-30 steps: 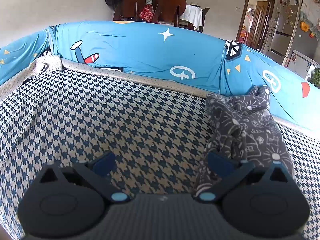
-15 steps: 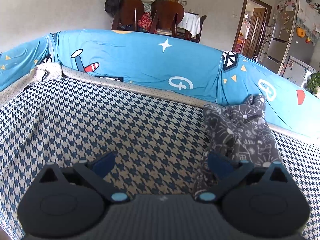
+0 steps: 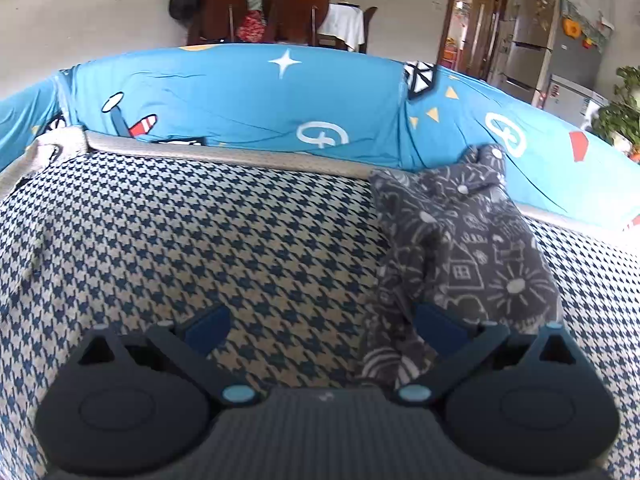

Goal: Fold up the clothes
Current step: 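Drag the jacket out of the corner along the sheet with the right gripper, then hold the jacket and straighten it along the sheet with the right gripper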

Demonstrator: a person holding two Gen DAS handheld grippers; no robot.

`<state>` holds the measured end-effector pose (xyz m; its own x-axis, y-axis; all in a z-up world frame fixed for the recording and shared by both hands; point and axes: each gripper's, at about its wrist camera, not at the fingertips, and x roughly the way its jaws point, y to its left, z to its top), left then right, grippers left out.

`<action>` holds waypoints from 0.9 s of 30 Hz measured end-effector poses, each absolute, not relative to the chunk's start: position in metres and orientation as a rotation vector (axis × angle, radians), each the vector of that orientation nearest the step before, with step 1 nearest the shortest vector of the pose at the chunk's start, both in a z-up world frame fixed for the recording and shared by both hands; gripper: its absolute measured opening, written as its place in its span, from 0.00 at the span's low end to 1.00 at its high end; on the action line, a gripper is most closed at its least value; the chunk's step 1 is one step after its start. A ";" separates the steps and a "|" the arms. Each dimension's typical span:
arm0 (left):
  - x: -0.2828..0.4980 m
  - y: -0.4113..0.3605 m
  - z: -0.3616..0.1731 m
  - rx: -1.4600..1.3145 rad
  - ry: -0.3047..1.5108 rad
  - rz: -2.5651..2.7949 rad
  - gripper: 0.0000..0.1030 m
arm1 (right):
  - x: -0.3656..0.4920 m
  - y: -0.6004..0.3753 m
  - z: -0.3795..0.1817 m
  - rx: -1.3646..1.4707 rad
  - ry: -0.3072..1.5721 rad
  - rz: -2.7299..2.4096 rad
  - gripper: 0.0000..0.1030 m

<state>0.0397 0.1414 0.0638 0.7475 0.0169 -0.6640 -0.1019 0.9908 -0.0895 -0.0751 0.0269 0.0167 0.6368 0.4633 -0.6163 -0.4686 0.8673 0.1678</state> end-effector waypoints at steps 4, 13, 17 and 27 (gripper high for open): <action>0.043 0.133 0.053 -0.109 0.761 0.026 1.00 | -0.090 0.002 0.029 0.027 0.671 0.483 0.16; 0.042 0.108 0.034 0.006 0.784 0.003 1.00 | -0.117 -0.083 0.035 0.140 0.665 0.210 0.31; 0.044 0.109 0.026 0.025 0.801 0.036 1.00 | -0.111 -0.109 0.025 0.238 0.709 0.168 0.39; 0.049 0.114 0.012 0.044 0.848 0.088 1.00 | -0.098 -0.115 0.000 0.408 0.745 0.202 0.39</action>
